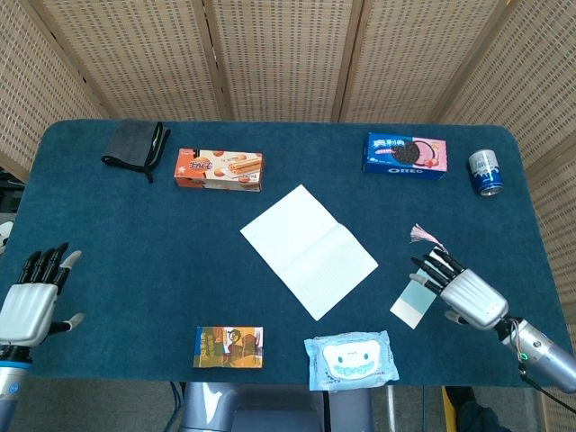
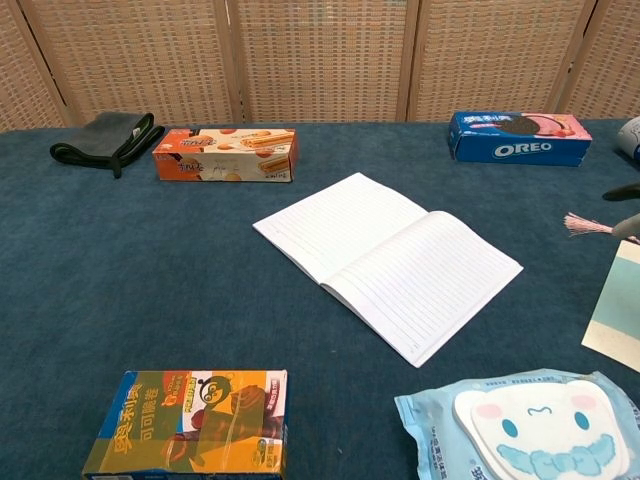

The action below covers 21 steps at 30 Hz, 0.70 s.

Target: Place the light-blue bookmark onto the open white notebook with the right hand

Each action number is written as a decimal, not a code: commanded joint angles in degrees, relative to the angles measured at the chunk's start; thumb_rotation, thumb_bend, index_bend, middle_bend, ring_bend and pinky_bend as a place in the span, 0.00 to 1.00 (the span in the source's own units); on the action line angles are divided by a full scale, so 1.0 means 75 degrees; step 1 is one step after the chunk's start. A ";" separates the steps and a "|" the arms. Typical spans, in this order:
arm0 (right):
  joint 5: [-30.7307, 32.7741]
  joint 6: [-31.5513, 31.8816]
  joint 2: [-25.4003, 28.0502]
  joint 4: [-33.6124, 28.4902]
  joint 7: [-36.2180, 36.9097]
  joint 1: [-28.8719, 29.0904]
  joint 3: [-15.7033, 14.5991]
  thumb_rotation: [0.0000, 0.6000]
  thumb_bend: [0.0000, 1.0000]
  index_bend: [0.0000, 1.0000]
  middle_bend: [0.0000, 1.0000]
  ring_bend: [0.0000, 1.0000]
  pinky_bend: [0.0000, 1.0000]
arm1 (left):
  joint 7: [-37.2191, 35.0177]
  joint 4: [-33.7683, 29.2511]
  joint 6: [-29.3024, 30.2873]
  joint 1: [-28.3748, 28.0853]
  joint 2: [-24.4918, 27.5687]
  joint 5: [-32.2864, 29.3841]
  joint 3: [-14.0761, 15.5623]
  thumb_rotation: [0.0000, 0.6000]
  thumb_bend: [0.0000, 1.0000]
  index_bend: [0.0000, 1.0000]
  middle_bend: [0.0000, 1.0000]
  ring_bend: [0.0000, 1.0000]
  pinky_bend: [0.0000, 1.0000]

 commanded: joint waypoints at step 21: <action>0.0219 -0.0833 -0.1127 0.1953 0.0540 0.0804 -0.0918 1.00 0.00 0.20 0.00 0.00 0.00 | 0.0521 0.0033 -0.0618 -0.0453 -0.0220 -0.1103 -0.0275 1.00 0.00 0.00 0.00 0.00 0.00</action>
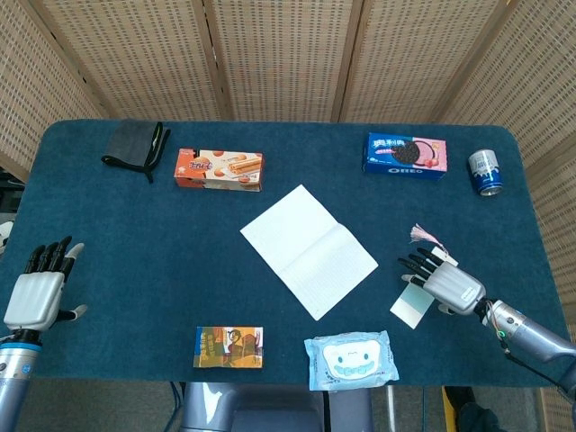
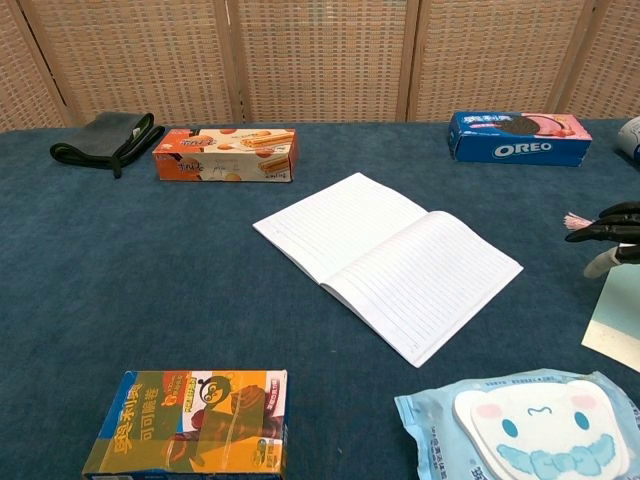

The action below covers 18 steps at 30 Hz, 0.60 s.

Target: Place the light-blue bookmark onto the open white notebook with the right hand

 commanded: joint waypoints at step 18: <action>0.0211 0.0368 -0.0862 0.1593 0.0034 -0.0130 -0.0388 1.00 0.00 0.20 0.00 0.00 0.00 | 0.0083 -0.0003 0.0091 -0.0036 -0.0054 -0.0009 0.0109 1.00 0.00 0.00 0.00 0.00 0.00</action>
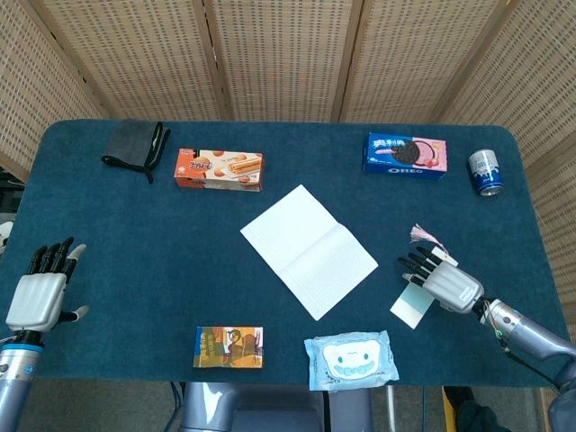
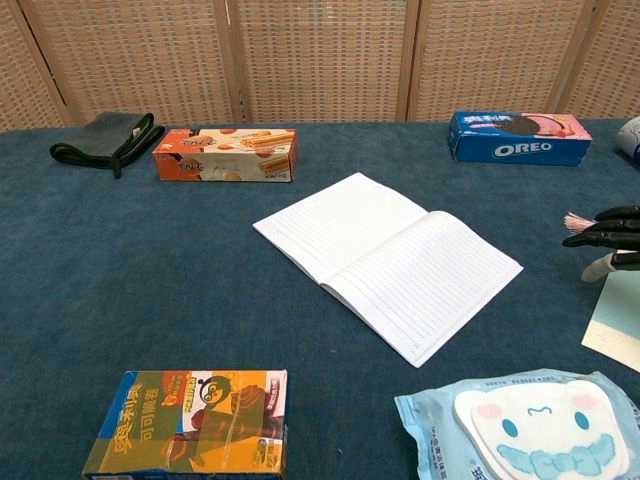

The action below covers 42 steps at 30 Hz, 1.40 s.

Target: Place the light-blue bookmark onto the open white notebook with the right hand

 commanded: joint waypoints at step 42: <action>0.0437 0.0863 -0.0119 0.0161 -0.0703 0.0025 -0.0109 1.00 0.26 0.55 0.00 0.00 0.00 | -0.0127 0.0088 0.0090 0.0005 0.0016 0.0002 0.0104 1.00 0.00 0.00 0.00 0.00 0.00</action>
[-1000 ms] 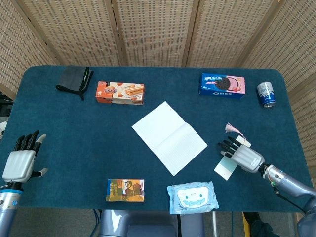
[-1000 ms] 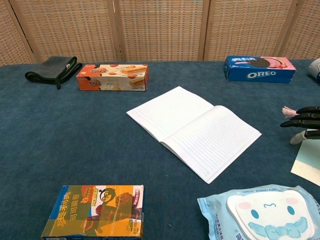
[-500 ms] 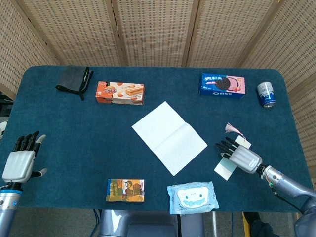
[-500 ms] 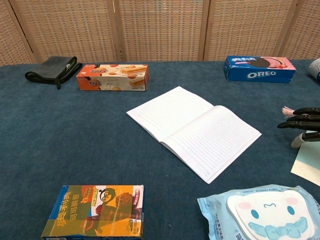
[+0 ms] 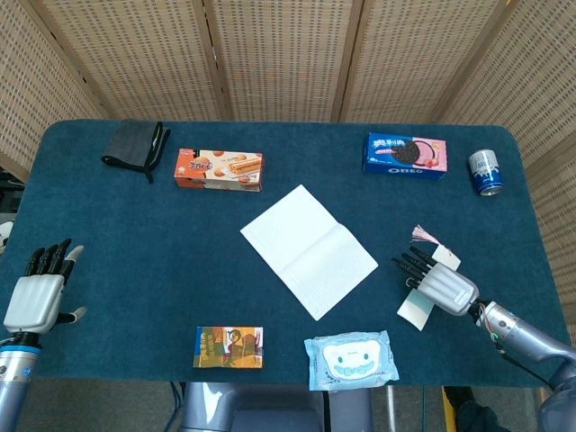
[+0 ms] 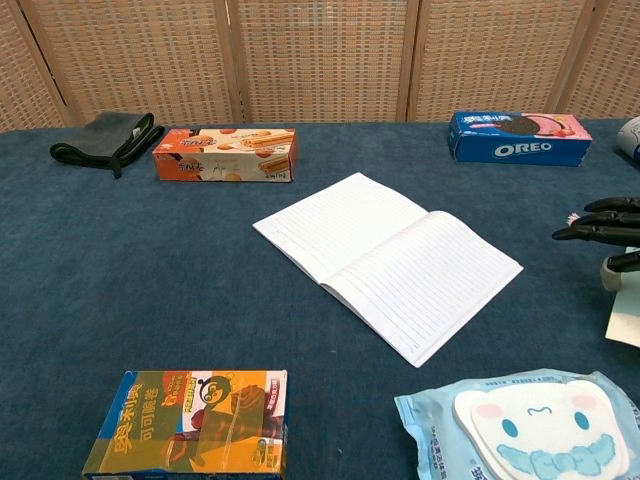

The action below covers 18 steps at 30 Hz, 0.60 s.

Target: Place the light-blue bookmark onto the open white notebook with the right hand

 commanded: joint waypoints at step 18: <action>0.1128 -0.1944 0.1898 -0.3822 -0.1693 0.2572 0.1614 1.00 0.31 0.55 0.00 0.00 0.00 | -0.0111 0.0017 -0.0123 -0.0073 0.0094 -0.0105 -0.0047 1.00 0.00 0.00 0.00 0.00 0.00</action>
